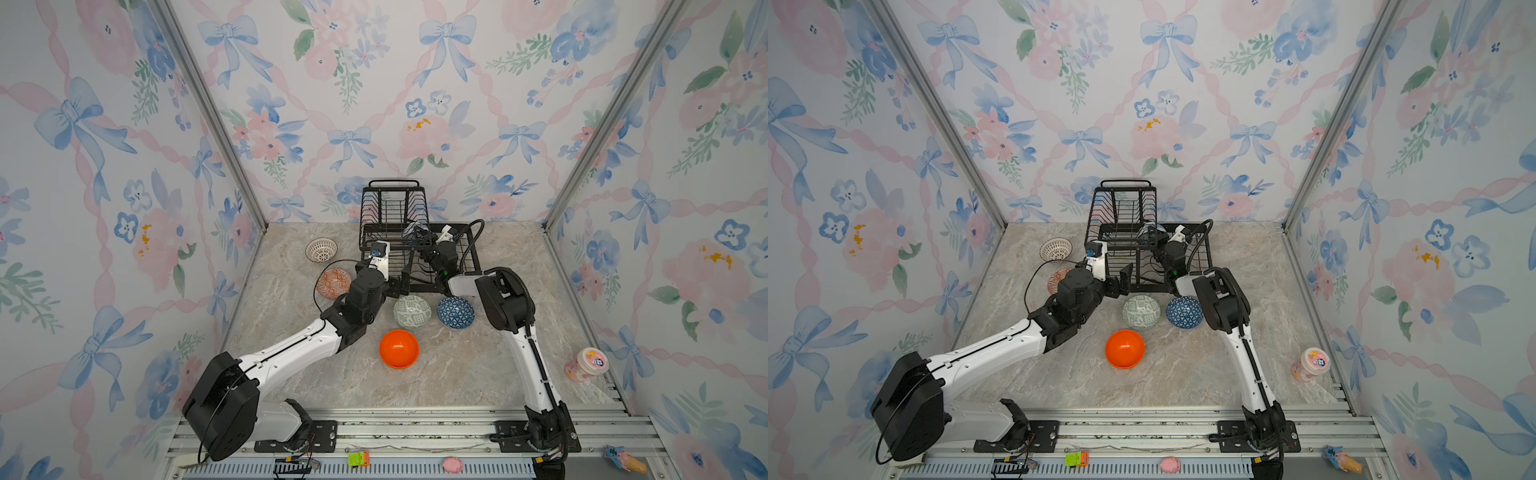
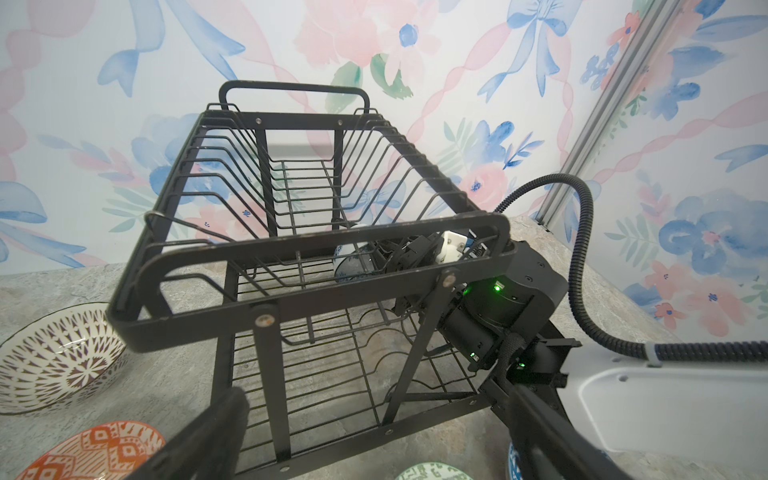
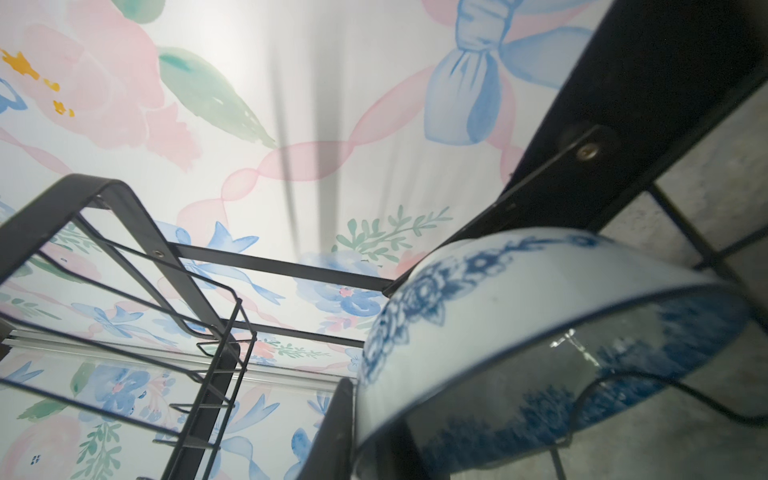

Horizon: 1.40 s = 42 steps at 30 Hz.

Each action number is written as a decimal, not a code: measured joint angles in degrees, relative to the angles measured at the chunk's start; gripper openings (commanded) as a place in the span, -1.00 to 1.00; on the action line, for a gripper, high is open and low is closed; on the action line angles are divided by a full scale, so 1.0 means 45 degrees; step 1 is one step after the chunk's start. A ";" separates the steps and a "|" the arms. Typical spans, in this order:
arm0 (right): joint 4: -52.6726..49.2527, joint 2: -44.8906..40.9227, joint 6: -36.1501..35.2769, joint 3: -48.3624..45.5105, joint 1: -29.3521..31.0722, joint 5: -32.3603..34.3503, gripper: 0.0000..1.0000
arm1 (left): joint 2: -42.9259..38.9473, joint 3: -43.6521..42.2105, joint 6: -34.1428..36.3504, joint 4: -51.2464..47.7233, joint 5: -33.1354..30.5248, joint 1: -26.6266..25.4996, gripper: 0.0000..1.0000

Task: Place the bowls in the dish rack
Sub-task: 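Lower the blue floral bowl into the rack's lower tier and open right gripper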

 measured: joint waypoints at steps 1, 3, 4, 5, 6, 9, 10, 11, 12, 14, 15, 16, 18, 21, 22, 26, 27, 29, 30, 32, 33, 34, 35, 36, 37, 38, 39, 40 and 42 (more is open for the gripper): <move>0.0000 0.0000 0.0000 0.0000 0.0010 0.0000 -0.68 | 0.0000 -0.0005 0.0000 0.0000 0.0000 0.0000 0.96; 0.0000 0.0000 0.0000 0.0000 0.0024 0.0000 -0.67 | 0.0000 -0.0005 0.0000 0.0000 0.0000 0.0000 0.96; 0.0000 0.0000 0.0000 0.0000 0.0024 0.0000 -0.65 | 0.0000 -0.0005 -0.0005 0.0000 0.0000 0.0000 0.96; 0.0000 0.0000 0.0000 0.0000 0.0024 -0.0005 -0.64 | 0.0000 -0.0005 -0.0005 0.0000 0.0000 0.0000 0.96; -0.0005 -0.0005 0.0000 0.0000 0.0024 0.0000 -0.63 | 0.0000 -0.0005 -0.0010 0.0000 0.0000 0.0000 0.96; -0.0005 -0.0029 0.0039 -0.0049 0.0024 -0.0005 -0.55 | 0.0000 -0.0005 -0.0049 0.0000 0.0000 0.0000 0.96; -0.0010 -0.0063 0.0039 -0.0102 0.0024 -0.0010 -0.54 | 0.0000 -0.0005 -0.0063 0.0000 0.0000 0.0000 0.96; -0.0010 -0.0112 0.0049 -0.0175 0.0024 -0.0010 -0.51 | 0.0000 -0.0005 -0.0087 0.0000 0.0000 0.0000 0.96; -0.0015 -0.0141 0.0058 -0.0209 0.0024 -0.0015 -0.49 | 0.0000 -0.0005 -0.0092 0.0000 0.0000 0.0000 0.96; -0.0010 -0.0248 0.0083 -0.0340 0.0019 -0.0019 -0.45 | 0.0000 -0.0005 -0.0092 0.0000 0.0000 0.0000 0.96; -0.0015 -0.0330 0.0083 -0.0432 0.0019 -0.0024 -0.45 | 0.0000 -0.0005 -0.0092 0.0000 0.0005 0.0000 0.96; -0.0015 -0.0413 0.0083 -0.0529 0.0005 -0.0029 -0.44 | 0.0000 -0.0005 -0.0097 0.0000 0.0005 0.0000 0.96; -0.0019 -0.0627 0.0083 -0.0733 -0.0019 -0.0063 -0.43 | 0.0000 -0.0005 -0.0097 0.0000 0.0005 0.0000 0.96; 0.0000 -0.0957 0.0087 -0.1010 -0.0073 -0.0073 -0.40 | 0.0000 -0.0005 -0.0112 0.0000 0.0019 0.0000 0.96; 0.0000 -0.1054 0.0087 -0.1107 -0.0083 -0.0087 -0.39 | 0.0000 -0.0005 -0.0146 0.0000 0.0049 0.0000 0.96; 0.0102 -0.1321 0.0092 -0.1525 -0.0141 -0.0151 -0.34 | -0.0015 -0.0034 -0.0306 0.0005 0.0112 0.0000 0.96; 0.0102 -0.1404 0.0092 -0.1681 -0.0151 -0.0155 -0.34 | -0.0029 -0.0068 -0.0330 0.0000 0.0136 0.0000 0.96; 0.0102 -0.1603 0.0092 -0.2030 -0.0170 -0.0160 -0.33 | -0.0141 -0.0204 -0.0384 0.0000 0.0146 0.0000 0.96; 0.0102 -0.1695 0.0087 -0.2176 -0.0180 -0.0165 -0.32 | -0.0228 -0.0282 -0.0423 0.0000 0.0146 0.0000 0.96; 0.0117 -0.1904 0.0087 -0.2433 -0.0214 -0.0214 -0.32 | -0.0442 -0.0452 -0.0442 0.0000 0.0146 0.0000 0.96; 0.0151 -0.1991 0.0087 -0.2540 -0.0233 -0.0248 -0.31 | -0.0549 -0.0515 -0.0481 0.0000 0.0146 0.0000 0.96; 0.0185 -0.2074 0.0087 -0.2647 -0.0243 -0.0253 -0.31 | -0.0641 -0.0568 -0.0525 0.0000 0.0146 0.0000 0.96; 0.0228 -0.2166 0.0087 -0.2773 -0.0267 -0.0262 -0.30 | -0.0772 -0.0646 -0.0583 0.0000 0.0141 0.0000 0.96; 0.0253 -0.2278 0.0087 -0.2919 -0.0296 -0.0311 -0.29 | -0.0855 -0.0695 -0.0636 -0.0005 0.0141 0.0005 0.96; 0.0272 -0.2414 0.0087 -0.3089 -0.0321 -0.0350 -0.28 | -0.0942 -0.0743 -0.0665 -0.0005 0.0146 0.0005 0.96; 0.0277 -0.2555 0.0087 -0.3264 -0.0345 -0.0374 -0.28 | -0.1020 -0.0777 -0.0709 -0.0024 0.0146 0.0015 0.96; 0.0277 -0.2715 0.0087 -0.3449 -0.0379 -0.0418 -0.28 | -0.1088 -0.0806 -0.0753 -0.0063 0.0141 0.0019 0.96; 0.0277 -0.2919 0.0083 -0.3687 -0.0413 -0.0457 -0.26 | -0.1166 -0.0826 -0.0806 -0.0151 0.0141 0.0044 0.96; 0.0277 -0.3298 0.0039 -0.4095 -0.0495 -0.0573 -0.24 | -0.1331 -0.0835 -0.0986 -0.0393 0.0117 0.0126 0.96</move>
